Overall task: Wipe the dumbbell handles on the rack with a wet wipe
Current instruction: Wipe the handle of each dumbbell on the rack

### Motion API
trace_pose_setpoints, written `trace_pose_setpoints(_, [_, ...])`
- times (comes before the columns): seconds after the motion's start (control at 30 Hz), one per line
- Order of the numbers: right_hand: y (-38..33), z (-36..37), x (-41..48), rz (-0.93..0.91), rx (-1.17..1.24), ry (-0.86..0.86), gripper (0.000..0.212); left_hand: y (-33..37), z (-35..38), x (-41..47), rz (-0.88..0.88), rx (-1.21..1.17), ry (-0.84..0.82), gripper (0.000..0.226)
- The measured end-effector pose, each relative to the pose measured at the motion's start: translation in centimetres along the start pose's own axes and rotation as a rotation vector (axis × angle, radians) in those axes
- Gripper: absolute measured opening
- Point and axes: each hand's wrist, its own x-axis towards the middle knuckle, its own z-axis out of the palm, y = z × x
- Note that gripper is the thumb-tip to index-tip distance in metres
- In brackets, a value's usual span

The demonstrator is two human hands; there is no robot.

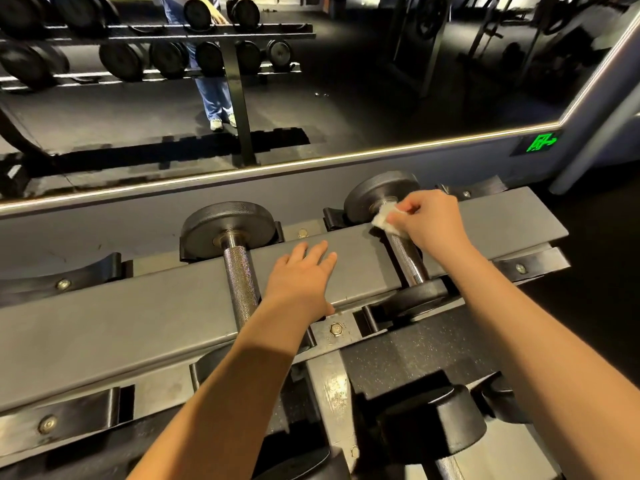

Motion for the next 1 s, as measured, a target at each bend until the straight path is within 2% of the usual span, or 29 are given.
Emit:
trace_pose_setpoints(0.1, [0.0,0.4,0.4,0.019,0.003,0.025,0.013,0.0,0.0,0.0,0.000,-0.007,0.003,0.091])
trace_pose_setpoints(0.3, [1.6,-1.9,-2.8,0.031,-0.228,-0.188,0.016,0.0,-0.1,0.0,0.000,-0.006,0.000,0.092])
trace_pose_setpoints(0.43, [-0.1,-0.3,-1.3,-0.015,-0.237,-0.062,0.008,0.1,-0.1,0.1,-0.001,0.008,-0.001,0.092])
trace_pose_setpoints(0.57, [-1.9,1.7,0.7,-0.055,-0.346,0.059,0.018,0.0,-0.1,0.1,0.002,0.015,-0.004,0.092])
trace_pose_setpoints(0.7, [-1.7,1.4,-0.5,-0.052,-0.530,0.025,0.013,0.0,-0.1,0.0,0.008,0.012,0.003,0.092])
trace_pose_setpoints(0.8, [-1.0,0.3,-2.4,-0.028,-0.675,-0.066,0.019,0.0,-0.1,0.0,0.008,0.009,0.011,0.092])
trace_pose_setpoints(0.9, [-0.8,0.2,-2.9,-0.009,-0.686,-0.080,0.020,0.1,-0.1,0.0,0.009,0.012,0.018,0.092])
trace_pose_setpoints(1.0, [-1.4,1.1,-1.7,-0.107,-0.644,0.007,0.021,0.1,-0.1,0.0,0.007,0.016,0.016,0.092])
